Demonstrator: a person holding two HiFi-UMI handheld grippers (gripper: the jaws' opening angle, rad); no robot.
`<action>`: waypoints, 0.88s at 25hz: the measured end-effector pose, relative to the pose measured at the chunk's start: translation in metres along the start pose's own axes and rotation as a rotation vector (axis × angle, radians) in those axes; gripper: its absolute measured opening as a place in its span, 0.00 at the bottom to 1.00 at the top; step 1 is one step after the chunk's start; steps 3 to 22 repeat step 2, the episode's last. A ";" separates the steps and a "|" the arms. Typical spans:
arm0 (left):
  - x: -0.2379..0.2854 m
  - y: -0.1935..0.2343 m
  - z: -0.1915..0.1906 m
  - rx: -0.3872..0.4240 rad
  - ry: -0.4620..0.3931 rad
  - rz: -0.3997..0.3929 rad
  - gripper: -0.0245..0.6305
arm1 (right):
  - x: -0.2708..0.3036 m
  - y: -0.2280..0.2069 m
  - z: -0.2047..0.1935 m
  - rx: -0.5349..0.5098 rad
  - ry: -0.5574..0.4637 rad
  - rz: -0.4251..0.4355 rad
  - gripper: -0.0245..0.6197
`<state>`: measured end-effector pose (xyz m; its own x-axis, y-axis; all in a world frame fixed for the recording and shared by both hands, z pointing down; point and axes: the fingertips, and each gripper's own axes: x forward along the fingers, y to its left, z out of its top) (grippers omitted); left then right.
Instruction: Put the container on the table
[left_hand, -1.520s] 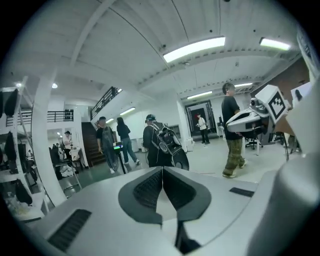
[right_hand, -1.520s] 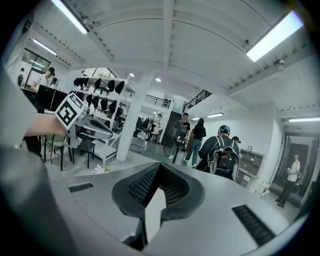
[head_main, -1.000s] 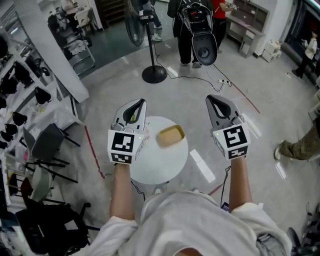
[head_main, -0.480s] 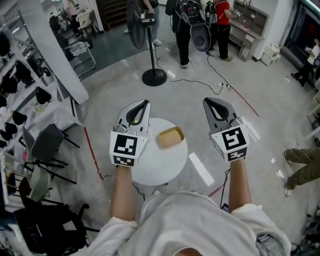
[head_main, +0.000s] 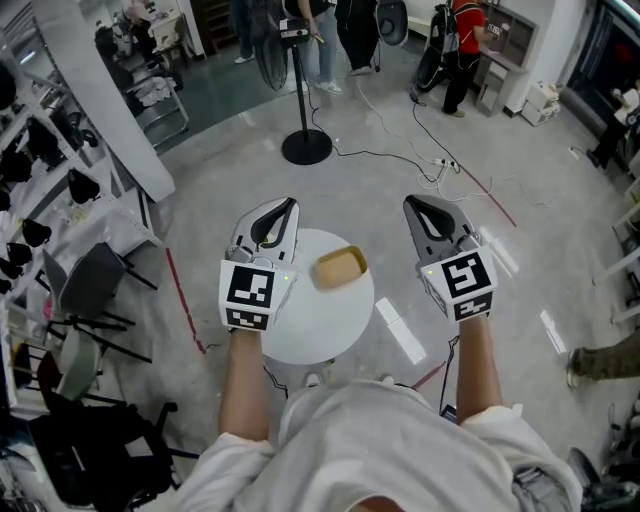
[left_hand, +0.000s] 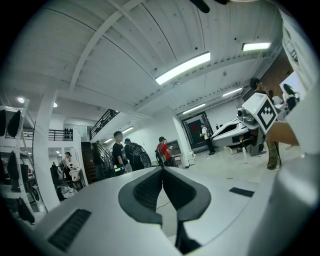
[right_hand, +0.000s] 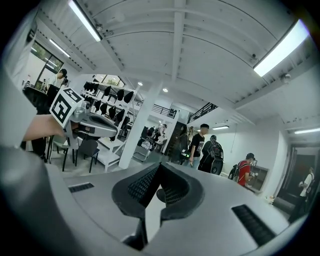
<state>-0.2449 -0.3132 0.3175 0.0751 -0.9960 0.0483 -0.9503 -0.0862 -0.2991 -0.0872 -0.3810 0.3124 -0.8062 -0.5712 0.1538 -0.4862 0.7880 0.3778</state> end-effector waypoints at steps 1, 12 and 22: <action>0.001 -0.001 0.000 0.001 0.000 -0.002 0.07 | 0.001 -0.001 -0.001 0.000 0.001 0.000 0.06; 0.002 -0.001 0.000 0.003 0.000 -0.005 0.07 | 0.001 -0.001 -0.002 -0.001 0.002 -0.001 0.06; 0.002 -0.001 0.000 0.003 0.000 -0.005 0.07 | 0.001 -0.001 -0.002 -0.001 0.002 -0.001 0.06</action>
